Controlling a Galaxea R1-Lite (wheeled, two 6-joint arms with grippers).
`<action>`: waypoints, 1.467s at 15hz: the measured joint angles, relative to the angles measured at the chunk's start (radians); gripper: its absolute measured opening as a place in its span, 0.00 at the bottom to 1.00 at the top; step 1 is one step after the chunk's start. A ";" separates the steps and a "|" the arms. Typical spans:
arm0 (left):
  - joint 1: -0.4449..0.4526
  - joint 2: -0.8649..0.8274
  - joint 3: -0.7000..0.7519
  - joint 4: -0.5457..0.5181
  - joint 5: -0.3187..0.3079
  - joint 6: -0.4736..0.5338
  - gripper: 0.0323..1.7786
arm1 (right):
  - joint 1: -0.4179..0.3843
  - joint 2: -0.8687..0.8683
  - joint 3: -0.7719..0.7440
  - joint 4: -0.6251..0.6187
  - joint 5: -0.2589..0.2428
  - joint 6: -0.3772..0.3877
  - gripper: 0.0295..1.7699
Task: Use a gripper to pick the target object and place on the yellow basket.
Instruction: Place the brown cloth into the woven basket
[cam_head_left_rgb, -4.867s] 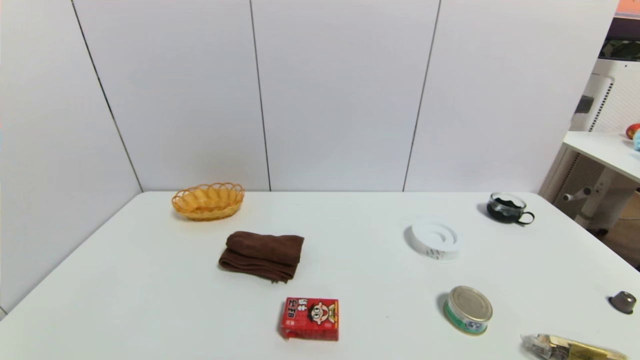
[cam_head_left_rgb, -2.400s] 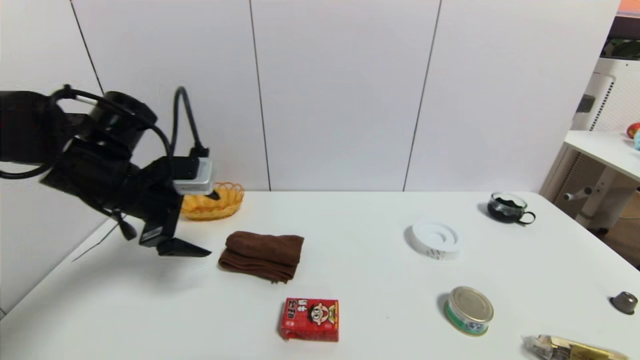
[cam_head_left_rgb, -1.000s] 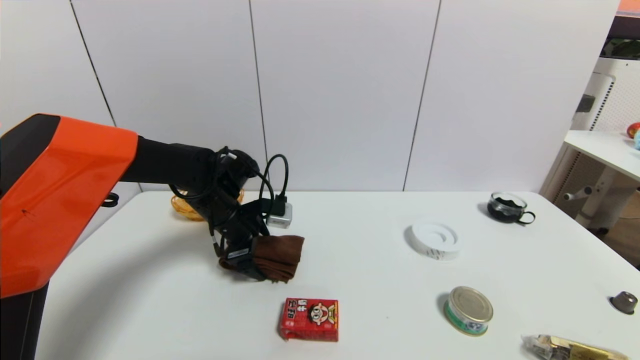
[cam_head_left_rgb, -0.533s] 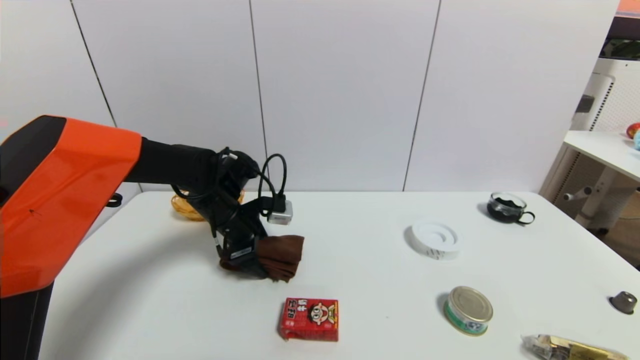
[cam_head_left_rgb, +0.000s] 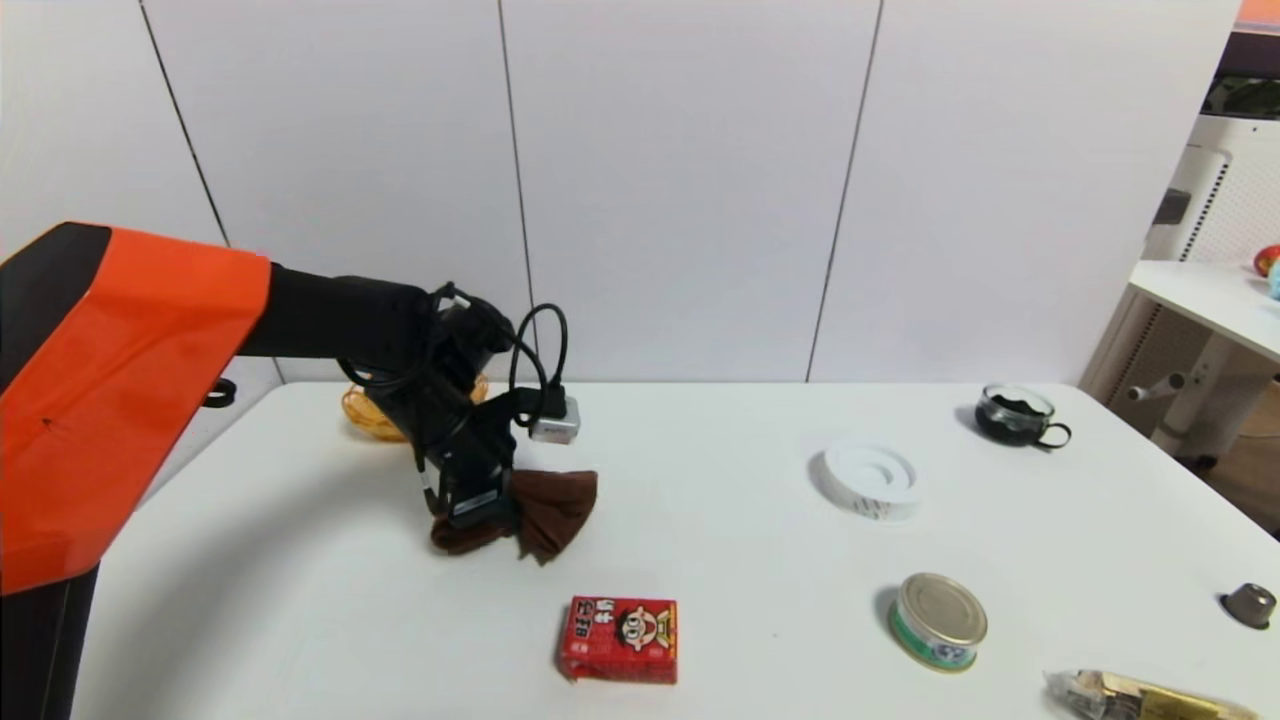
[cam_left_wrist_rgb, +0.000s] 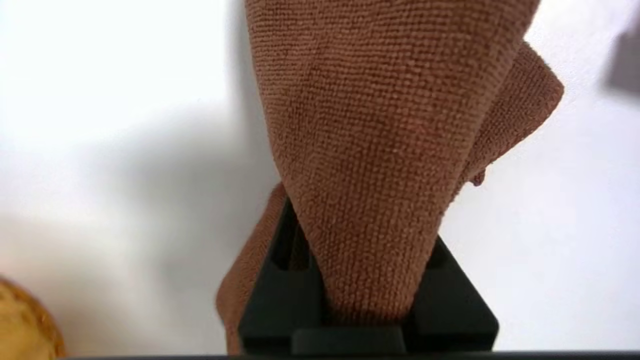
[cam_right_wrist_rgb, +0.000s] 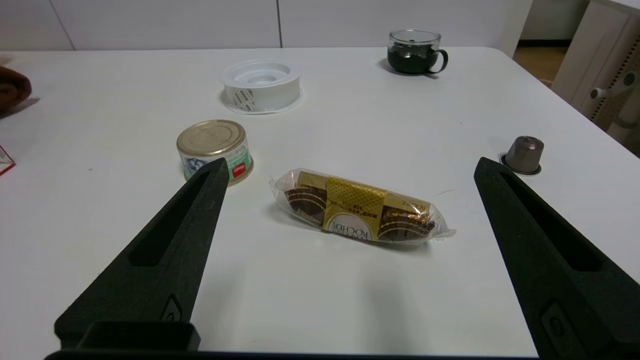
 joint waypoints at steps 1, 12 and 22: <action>0.005 -0.010 -0.018 -0.004 -0.001 -0.019 0.20 | 0.000 0.000 0.000 0.000 0.000 0.000 0.96; 0.283 0.041 -0.315 -0.269 -0.050 -0.018 0.20 | 0.000 0.000 0.000 0.000 0.000 0.000 0.96; 0.390 0.128 -0.317 -0.299 -0.048 0.121 0.20 | 0.000 0.000 0.000 0.000 0.000 0.000 0.96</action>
